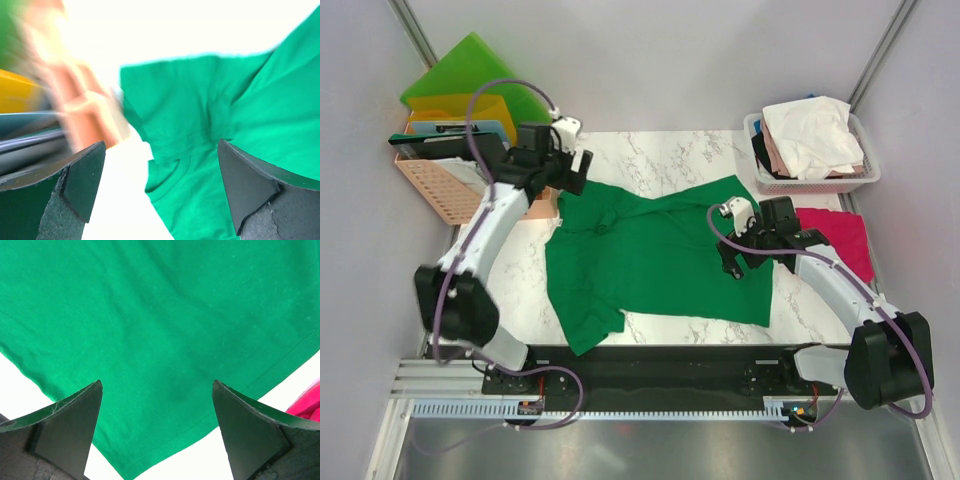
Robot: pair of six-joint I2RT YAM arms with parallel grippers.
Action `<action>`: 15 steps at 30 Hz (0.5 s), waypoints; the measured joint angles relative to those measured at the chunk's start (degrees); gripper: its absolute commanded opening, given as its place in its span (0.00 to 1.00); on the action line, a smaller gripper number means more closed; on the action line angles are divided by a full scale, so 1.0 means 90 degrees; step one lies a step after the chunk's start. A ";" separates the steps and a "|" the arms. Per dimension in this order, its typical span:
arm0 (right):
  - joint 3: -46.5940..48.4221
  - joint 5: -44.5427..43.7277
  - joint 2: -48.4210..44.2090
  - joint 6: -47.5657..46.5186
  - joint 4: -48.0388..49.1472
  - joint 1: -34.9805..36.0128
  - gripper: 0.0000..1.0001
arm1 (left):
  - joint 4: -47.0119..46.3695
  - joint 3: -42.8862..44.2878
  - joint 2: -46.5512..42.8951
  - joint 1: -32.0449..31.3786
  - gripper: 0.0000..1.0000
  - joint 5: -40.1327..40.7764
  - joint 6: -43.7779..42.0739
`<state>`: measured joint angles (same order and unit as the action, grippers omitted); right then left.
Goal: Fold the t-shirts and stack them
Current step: Fold the flattened tshirt in 1/3 of the way
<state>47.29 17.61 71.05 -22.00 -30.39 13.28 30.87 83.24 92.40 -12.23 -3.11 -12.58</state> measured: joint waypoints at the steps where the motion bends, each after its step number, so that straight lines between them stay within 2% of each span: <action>1: 0.0000 0.0000 0.0000 -0.0012 -0.0007 0.0000 0.98 | -0.0053 -0.0019 -0.0444 0.0000 1.00 -0.0002 -0.0019; 6: 0.0000 -0.0007 -0.0056 -0.0015 -0.0019 0.0000 0.98 | -0.0508 -0.0529 -0.3070 0.0000 1.00 0.0002 -0.0039; 8: 0.0000 -0.0017 -0.0206 -0.0005 -0.0005 0.0000 0.98 | -0.0542 -0.0809 -0.3813 0.0000 1.00 0.0007 -0.0063; 11: -0.0002 -0.0165 -0.0610 0.0109 0.0095 0.0000 0.98 | -0.0396 -0.1185 -0.4269 -0.0002 1.00 0.0058 -0.0158; 15: 0.0231 -0.0794 -0.0770 0.0316 0.0265 -0.0027 0.98 | 0.0177 -0.1931 -0.3932 0.0000 1.00 0.0015 -0.0240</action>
<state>49.36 10.46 64.12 -19.16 -28.01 13.04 32.47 65.87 57.01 -12.23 -2.98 -14.74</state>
